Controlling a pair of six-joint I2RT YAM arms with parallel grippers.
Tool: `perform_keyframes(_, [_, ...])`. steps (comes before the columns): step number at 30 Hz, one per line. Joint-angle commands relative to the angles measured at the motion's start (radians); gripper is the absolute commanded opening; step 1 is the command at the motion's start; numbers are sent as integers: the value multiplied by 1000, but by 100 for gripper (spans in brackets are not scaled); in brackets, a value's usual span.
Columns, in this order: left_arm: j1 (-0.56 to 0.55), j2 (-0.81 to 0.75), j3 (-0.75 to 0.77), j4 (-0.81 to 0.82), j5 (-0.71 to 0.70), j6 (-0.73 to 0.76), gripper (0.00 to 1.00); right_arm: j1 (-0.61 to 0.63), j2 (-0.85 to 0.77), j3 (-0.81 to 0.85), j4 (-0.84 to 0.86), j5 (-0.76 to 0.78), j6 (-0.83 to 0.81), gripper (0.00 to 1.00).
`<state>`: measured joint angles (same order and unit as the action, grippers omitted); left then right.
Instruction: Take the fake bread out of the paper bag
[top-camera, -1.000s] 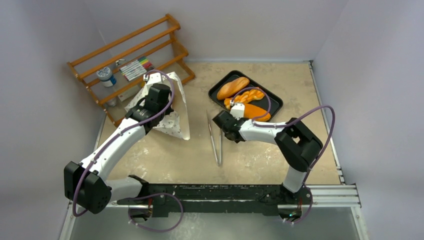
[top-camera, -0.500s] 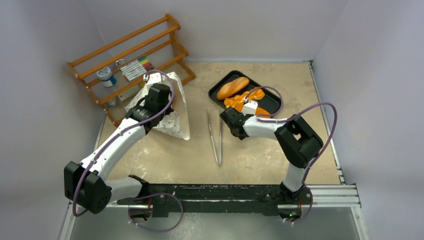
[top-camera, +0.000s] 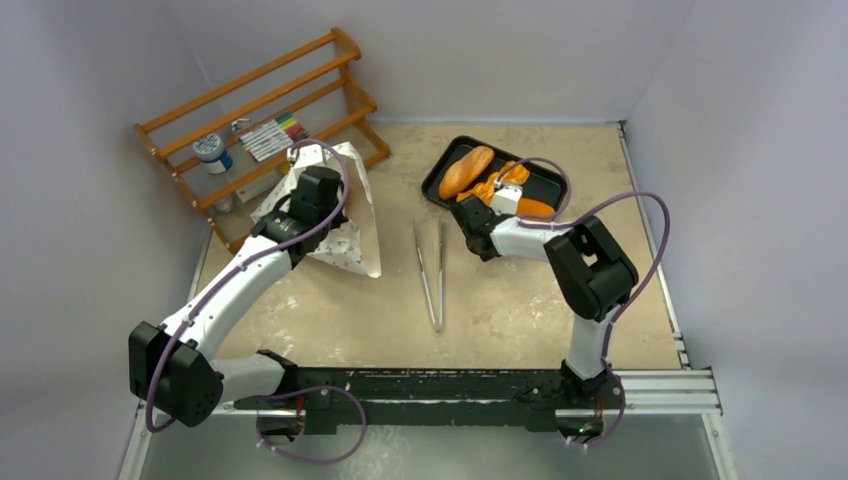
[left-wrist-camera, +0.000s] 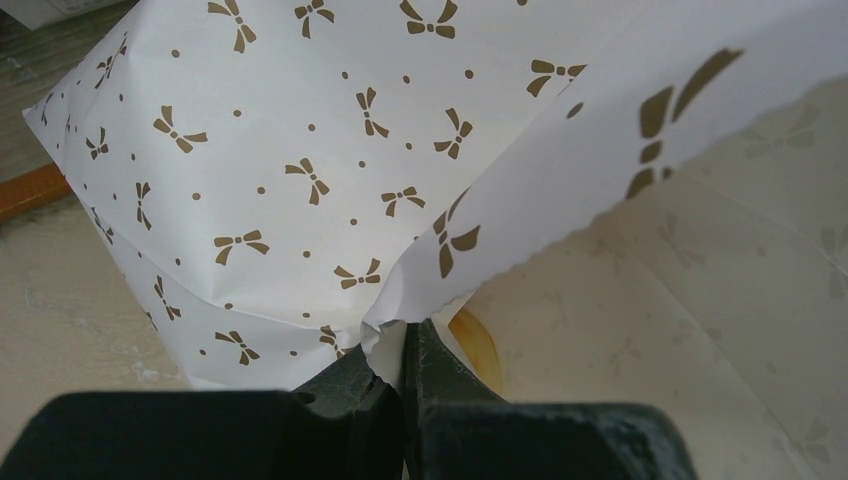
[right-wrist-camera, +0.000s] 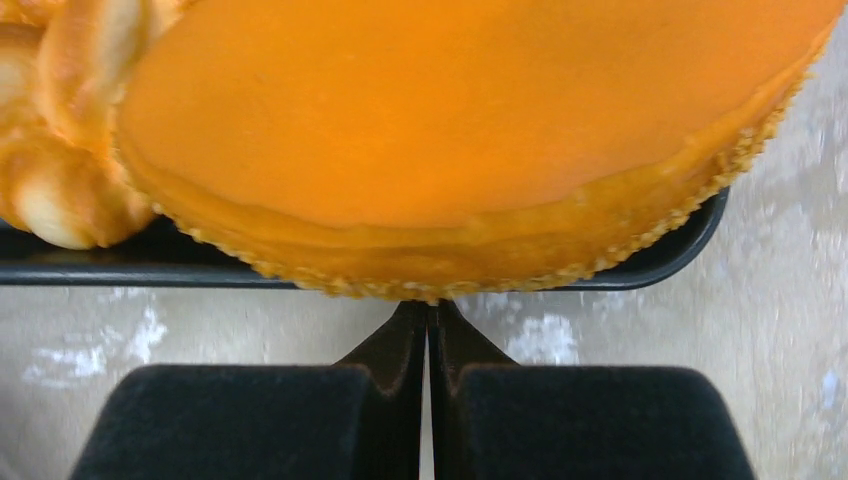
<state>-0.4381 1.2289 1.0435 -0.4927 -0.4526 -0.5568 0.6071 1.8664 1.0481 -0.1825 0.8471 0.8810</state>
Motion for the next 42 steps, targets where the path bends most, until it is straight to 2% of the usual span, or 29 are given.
perform_keyframes(1, [13,3,21,62,-19,5,0,-50,45,86,131,2,-168,0])
perform_keyframes(11, [15,16,27,62,-26,4,0,-101,168,240,225,-81,-375,0])
perform_keyframes(16, [14,24,31,66,-25,2,0,-83,133,257,235,-125,-451,0])
perform_keyframes(22, [13,39,26,78,-14,-3,0,4,66,294,200,-149,-496,0])
perform_keyframes(30, [14,29,31,69,-19,-5,0,8,165,541,111,-263,-521,19])
perform_keyframes(35, [15,20,34,62,-22,-1,0,-2,323,706,36,-314,-525,23])
perform_keyframes(42, [13,12,35,57,-29,5,0,-9,431,835,-7,-342,-524,27])
